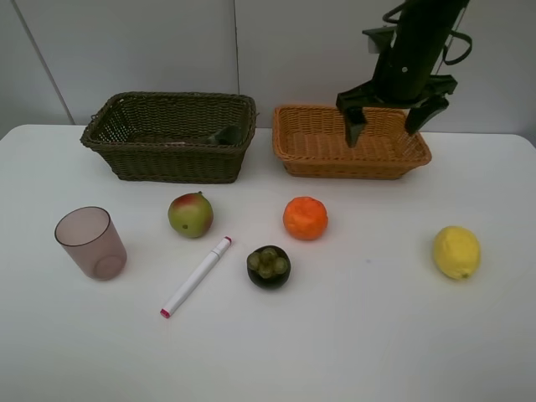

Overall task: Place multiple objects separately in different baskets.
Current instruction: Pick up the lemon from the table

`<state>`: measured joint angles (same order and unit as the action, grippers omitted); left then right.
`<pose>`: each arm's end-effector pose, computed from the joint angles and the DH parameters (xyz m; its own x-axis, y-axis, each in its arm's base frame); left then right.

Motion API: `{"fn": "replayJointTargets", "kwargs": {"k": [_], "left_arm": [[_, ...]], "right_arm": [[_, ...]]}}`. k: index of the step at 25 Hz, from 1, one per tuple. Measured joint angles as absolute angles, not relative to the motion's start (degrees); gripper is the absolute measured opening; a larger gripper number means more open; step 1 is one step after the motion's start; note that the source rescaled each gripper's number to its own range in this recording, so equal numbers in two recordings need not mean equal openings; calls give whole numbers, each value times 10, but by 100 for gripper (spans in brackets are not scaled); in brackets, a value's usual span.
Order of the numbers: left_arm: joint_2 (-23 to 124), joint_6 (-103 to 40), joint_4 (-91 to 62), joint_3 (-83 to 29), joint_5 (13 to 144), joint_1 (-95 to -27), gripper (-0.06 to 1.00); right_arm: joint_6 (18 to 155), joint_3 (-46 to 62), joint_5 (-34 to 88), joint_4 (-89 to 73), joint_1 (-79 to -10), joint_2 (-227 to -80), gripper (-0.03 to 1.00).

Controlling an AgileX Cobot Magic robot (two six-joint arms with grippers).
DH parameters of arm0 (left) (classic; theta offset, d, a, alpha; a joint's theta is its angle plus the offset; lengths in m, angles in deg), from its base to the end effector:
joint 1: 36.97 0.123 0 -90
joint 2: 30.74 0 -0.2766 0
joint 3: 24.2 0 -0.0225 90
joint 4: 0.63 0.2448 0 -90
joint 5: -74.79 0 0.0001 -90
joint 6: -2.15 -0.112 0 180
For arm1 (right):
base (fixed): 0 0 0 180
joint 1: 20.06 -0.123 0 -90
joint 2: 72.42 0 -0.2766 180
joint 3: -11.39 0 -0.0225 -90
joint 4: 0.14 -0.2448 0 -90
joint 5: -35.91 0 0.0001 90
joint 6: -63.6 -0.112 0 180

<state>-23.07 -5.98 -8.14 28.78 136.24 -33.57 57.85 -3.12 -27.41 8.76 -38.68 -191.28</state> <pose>0.0234 -0.0115 0.2407 -0.5227 0.0475 -0.8512 0.0799 0.9968 0.0065 0.3844 0.1132 0.2181 -0.9331 -0.2829 -0.2223 -0.2596 0.9572 -0.1283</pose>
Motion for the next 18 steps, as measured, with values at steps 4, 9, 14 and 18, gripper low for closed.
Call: {"fn": "replayJointTargets", "kwargs": {"k": [4, 9, 14, 18], "left_arm": [[-231, -60, -81, 288, 1362, -336, 100], [-231, -60, -81, 288, 1362, -336, 100], [-231, -60, -81, 288, 1362, -336, 100], [-231, -60, -81, 288, 1362, -336, 100]], "right_arm": [[569, 104, -206, 78, -342, -1843, 99], [557, 228, -147, 72, -288, -1800, 99], [557, 287, -115, 64, -260, -1800, 99], [557, 327, -87, 48, -236, -1799, 99]]}}
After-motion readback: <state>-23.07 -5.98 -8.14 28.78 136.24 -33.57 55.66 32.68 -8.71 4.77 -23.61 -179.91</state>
